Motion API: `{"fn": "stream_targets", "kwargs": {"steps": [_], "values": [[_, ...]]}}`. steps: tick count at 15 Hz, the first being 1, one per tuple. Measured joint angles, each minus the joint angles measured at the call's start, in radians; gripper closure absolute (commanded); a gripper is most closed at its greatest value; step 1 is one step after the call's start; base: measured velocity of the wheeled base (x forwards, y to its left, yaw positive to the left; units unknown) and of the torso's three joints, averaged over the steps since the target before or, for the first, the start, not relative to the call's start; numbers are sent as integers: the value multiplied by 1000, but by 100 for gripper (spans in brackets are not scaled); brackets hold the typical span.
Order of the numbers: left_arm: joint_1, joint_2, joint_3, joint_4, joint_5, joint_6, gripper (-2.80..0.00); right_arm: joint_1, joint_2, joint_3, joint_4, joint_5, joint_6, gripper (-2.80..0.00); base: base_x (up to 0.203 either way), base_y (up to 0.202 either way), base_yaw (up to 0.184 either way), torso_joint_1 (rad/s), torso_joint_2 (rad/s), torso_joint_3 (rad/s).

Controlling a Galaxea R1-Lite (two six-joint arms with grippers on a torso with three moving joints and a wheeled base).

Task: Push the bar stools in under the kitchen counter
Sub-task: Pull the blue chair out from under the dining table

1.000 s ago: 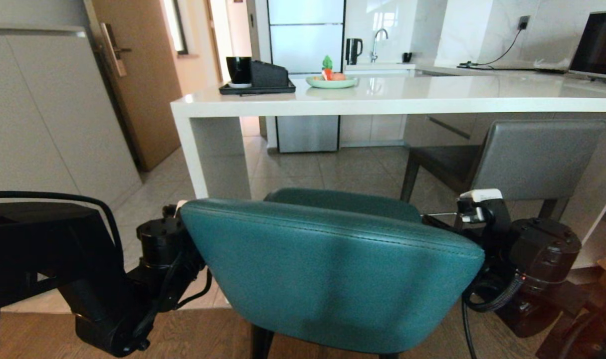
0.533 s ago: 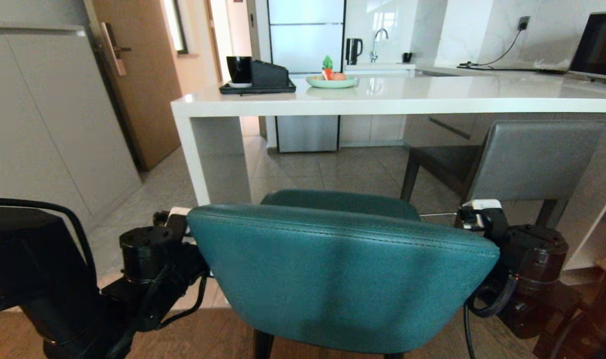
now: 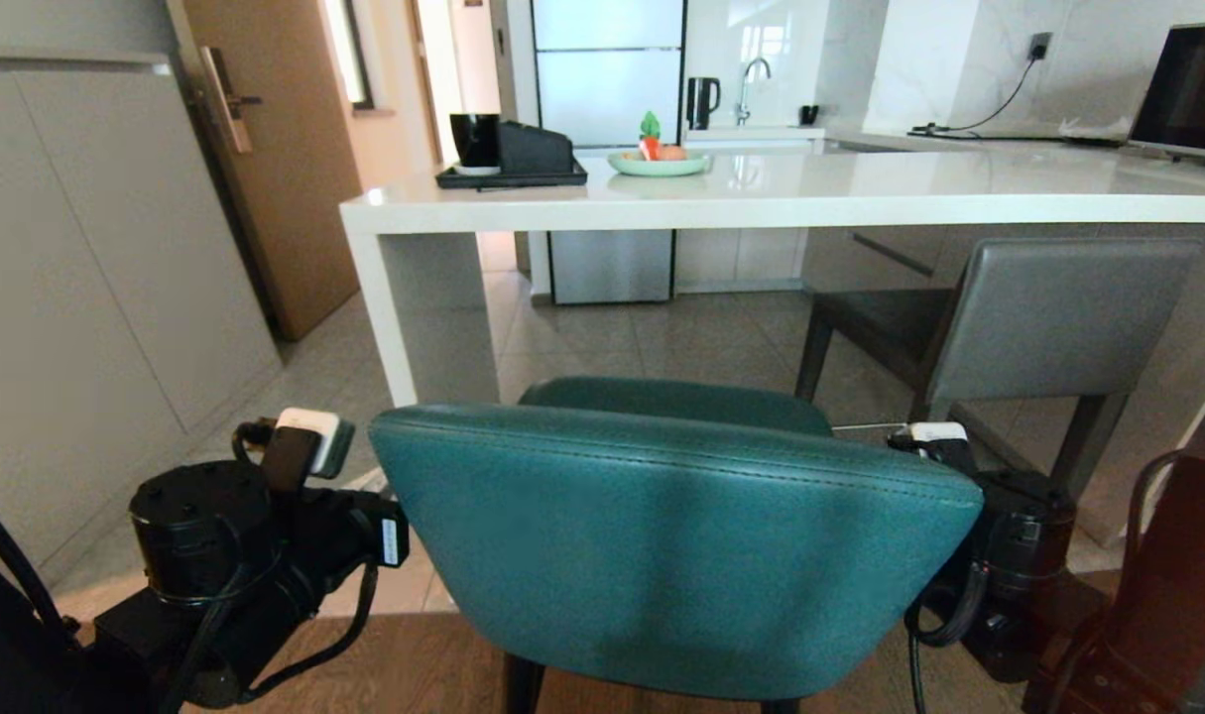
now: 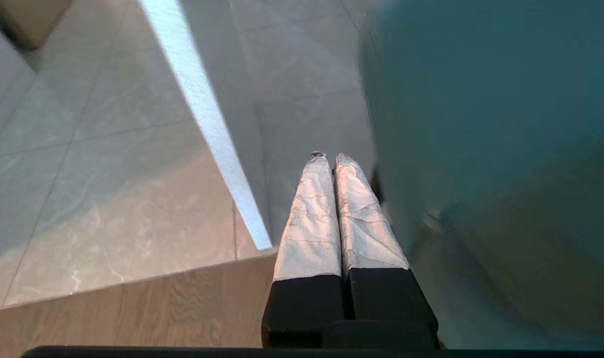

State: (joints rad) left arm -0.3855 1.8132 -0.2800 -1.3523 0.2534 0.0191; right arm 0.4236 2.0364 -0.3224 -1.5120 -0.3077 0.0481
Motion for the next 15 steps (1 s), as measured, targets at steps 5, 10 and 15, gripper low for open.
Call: {"fn": "stream_targets", "kwargs": {"steps": [5, 10, 15], "values": [[116, 129, -201, -3, 11, -1, 0, 2, -34, 72, 2, 0, 0, 0, 0, 0, 0, 0, 0, 0], [84, 222, -351, -4, 10, -16, 0, -11, -107, 186, -3, -3, 11, 0, 0, 0, 0, 0, 0, 0], [-61, 184, -267, -4, 20, -60, 0, -1, -108, 212, -3, -30, 12, 0, 0, 0, 0, 0, 0, 0]]}}
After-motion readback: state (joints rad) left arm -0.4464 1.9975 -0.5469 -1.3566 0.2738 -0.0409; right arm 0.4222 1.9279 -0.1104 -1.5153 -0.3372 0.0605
